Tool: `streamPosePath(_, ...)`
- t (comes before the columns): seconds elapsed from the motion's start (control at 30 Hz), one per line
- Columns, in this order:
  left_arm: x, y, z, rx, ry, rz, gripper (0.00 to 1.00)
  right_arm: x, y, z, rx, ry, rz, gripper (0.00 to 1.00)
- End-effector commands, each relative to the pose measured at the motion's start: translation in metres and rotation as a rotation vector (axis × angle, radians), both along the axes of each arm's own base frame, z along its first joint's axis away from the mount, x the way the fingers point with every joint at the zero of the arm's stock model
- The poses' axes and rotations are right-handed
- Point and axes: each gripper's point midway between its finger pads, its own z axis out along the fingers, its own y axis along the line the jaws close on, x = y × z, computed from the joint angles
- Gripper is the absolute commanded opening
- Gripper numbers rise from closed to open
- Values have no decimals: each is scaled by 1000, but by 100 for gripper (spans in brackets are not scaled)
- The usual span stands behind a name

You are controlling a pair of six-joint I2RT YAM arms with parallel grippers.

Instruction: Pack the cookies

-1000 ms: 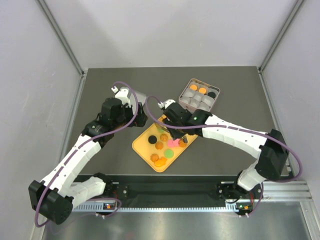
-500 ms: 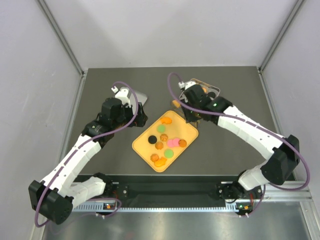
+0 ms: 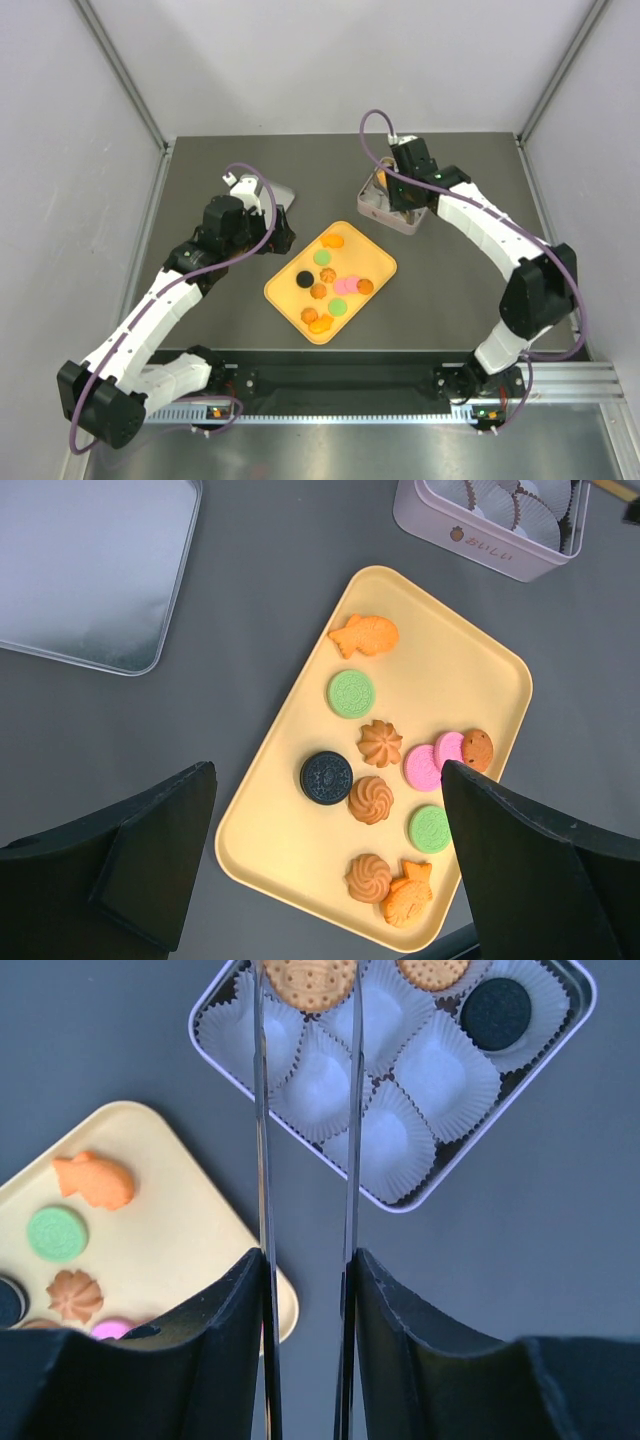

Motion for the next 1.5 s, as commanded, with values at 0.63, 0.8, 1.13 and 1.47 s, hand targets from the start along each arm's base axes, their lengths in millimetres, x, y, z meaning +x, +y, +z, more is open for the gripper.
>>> streamPosePath(0.63,2,1,6,-9,-23,0,99,46,6,-7,32,-62,-51,40)
streamPosePath(0.8,2,1,6,-8,-23,0,99,47,7,-15,32,-46,-53,40)
streamPosePath(1.13,2,1,4,-5,-19,1,99,45,8,-13,42,-49,-45,45)
streamPosePath(1.47,2,0,5,-7,-20,-1,99,40,2,7,46,-84,-53,45)
